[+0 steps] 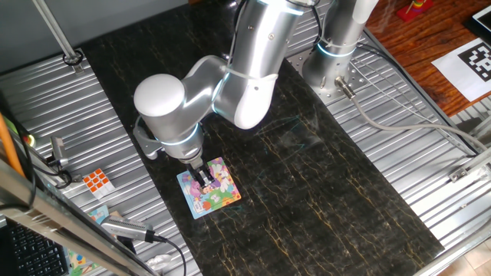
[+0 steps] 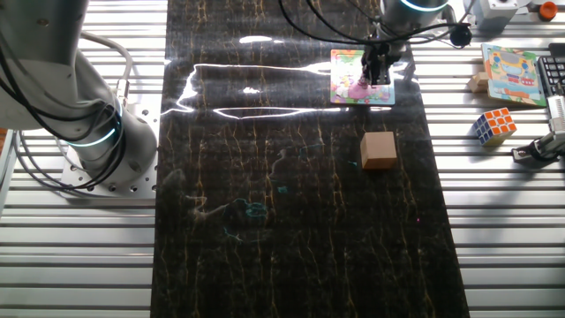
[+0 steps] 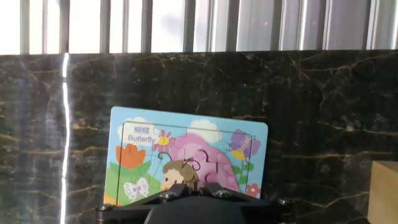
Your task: Assemble one piece of a puzzle
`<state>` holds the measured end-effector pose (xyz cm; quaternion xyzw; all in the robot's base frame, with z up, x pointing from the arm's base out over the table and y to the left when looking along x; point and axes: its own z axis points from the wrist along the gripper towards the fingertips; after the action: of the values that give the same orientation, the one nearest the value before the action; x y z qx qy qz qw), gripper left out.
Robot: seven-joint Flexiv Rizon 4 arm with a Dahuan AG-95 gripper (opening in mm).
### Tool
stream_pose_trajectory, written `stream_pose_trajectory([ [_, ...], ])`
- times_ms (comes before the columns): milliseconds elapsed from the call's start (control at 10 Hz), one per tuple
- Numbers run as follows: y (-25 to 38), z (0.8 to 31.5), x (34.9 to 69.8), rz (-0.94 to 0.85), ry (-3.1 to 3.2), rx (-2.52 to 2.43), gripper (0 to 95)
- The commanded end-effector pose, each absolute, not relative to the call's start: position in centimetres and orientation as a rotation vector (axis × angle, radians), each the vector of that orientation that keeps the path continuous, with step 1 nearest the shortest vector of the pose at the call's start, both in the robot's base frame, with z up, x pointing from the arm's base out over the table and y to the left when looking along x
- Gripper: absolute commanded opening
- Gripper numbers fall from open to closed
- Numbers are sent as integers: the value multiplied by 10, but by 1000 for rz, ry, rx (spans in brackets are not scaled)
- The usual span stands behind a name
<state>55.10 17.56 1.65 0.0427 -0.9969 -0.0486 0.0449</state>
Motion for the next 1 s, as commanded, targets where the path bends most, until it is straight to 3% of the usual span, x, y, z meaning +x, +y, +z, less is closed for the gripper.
stream_pose_trajectory([
  [100, 174, 22, 552, -142, -3029, 137, 0],
  [1000, 170, 17, 538, -110, -2992, 236, 0],
])
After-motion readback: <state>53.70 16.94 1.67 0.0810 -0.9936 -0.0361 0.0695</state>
